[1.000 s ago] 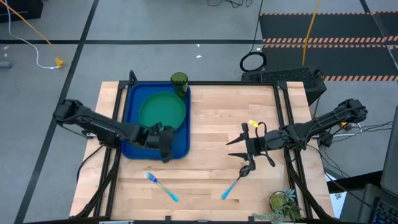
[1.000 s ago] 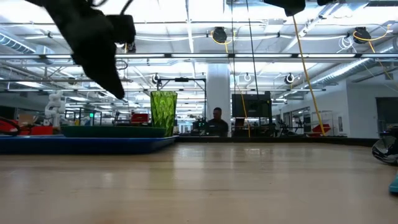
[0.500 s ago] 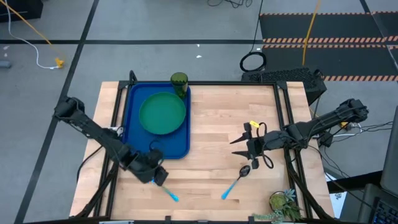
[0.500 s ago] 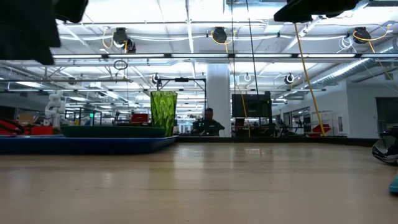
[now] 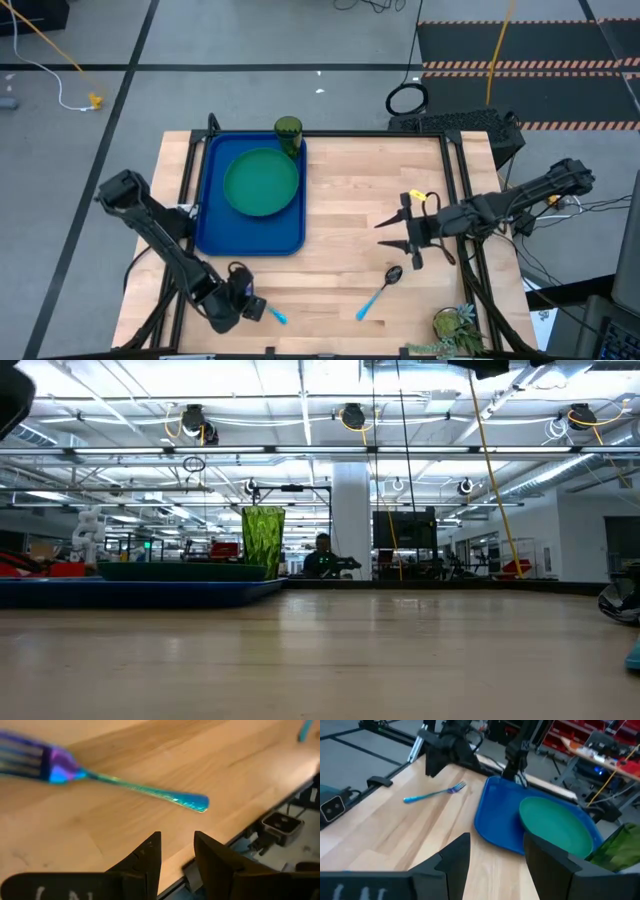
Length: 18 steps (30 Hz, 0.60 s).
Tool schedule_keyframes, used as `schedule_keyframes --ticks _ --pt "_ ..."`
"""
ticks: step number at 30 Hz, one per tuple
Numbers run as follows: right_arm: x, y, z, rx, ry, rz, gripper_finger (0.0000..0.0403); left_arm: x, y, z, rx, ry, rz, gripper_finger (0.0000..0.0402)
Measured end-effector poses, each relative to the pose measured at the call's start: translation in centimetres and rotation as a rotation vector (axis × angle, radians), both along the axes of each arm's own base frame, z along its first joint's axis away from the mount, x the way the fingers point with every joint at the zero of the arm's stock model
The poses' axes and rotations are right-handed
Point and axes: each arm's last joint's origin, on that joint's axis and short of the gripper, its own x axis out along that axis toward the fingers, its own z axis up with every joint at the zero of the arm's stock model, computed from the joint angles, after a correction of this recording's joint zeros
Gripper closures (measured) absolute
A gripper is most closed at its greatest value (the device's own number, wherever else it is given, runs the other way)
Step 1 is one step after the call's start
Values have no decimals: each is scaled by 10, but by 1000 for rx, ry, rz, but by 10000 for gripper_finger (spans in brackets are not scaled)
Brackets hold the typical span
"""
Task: Pick and place plate/cup/fork/spoon on tray
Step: Put the fork on the blue serving tray to the right of the green plate
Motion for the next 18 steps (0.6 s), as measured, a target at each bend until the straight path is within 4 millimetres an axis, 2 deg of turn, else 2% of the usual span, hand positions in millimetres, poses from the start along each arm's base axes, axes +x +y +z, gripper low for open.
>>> schedule_keyframes --ticks 9,18 --pt "-4 -1 4 -123 -34 42 227 7 0 -22 10 52 177 284" --pt "-4 -2 4 -223 -38 73 227 15 6 -33 -34 116 313 284"
